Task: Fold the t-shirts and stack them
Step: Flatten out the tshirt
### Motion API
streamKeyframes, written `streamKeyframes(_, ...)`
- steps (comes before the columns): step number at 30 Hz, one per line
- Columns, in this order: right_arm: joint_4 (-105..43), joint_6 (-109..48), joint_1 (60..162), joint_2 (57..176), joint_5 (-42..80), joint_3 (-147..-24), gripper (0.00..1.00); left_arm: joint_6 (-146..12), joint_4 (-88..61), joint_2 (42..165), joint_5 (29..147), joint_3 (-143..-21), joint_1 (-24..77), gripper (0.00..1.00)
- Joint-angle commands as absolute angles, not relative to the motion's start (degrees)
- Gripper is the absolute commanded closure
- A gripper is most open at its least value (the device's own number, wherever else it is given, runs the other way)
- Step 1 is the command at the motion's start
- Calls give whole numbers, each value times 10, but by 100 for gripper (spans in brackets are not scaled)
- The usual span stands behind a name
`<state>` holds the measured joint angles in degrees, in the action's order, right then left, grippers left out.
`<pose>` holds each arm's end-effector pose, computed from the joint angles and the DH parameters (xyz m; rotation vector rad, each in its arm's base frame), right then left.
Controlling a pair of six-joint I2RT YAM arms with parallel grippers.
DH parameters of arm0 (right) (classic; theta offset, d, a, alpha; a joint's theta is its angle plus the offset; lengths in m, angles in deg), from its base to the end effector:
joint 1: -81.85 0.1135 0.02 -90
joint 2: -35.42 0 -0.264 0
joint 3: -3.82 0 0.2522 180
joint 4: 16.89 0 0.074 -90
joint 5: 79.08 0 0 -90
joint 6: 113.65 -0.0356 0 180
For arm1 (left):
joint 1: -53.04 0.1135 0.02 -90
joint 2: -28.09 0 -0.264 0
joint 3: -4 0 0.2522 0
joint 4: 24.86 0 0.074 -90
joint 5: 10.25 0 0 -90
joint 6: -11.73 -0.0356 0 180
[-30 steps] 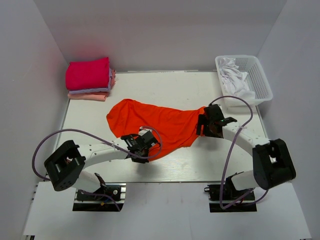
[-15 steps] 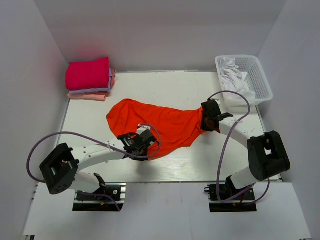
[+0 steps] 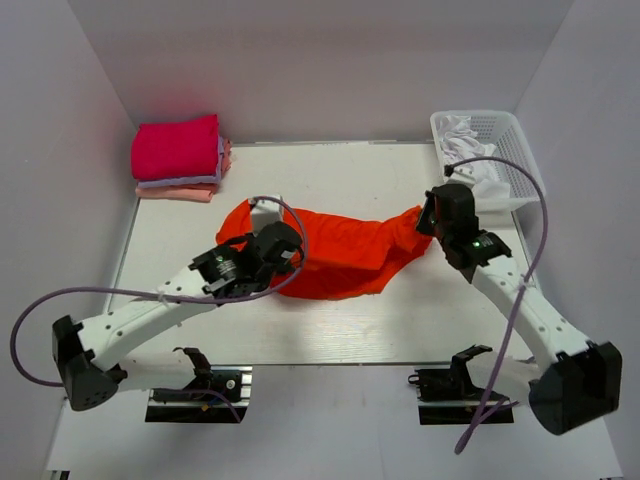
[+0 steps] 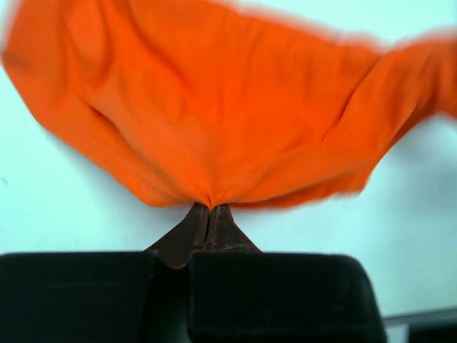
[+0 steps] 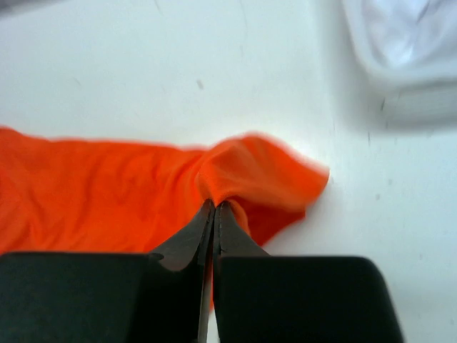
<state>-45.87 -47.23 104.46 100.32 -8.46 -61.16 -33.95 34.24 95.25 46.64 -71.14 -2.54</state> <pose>0.2394 0.0869 0.3009 0.2226 2.0354 0.1517 0.1474 -0.1808 0.3110 -0.0143 2.2875 -0.1795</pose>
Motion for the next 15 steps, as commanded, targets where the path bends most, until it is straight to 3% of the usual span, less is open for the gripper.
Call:
streamKeyframes(1, -402, -445, 1046, 952, -110, -666, 100, -361, 374, 910, 348, -793, -23, 100)
streamKeyframes(10, -387, -368, 1046, 881, -218, -810, 100, -493, 304, 844, 304, -910, -29, 100)
streamKeyframes(15, -388, -345, 1044, 853, -205, -876, 100, -559, 288, 822, 356, -975, -30, 100)
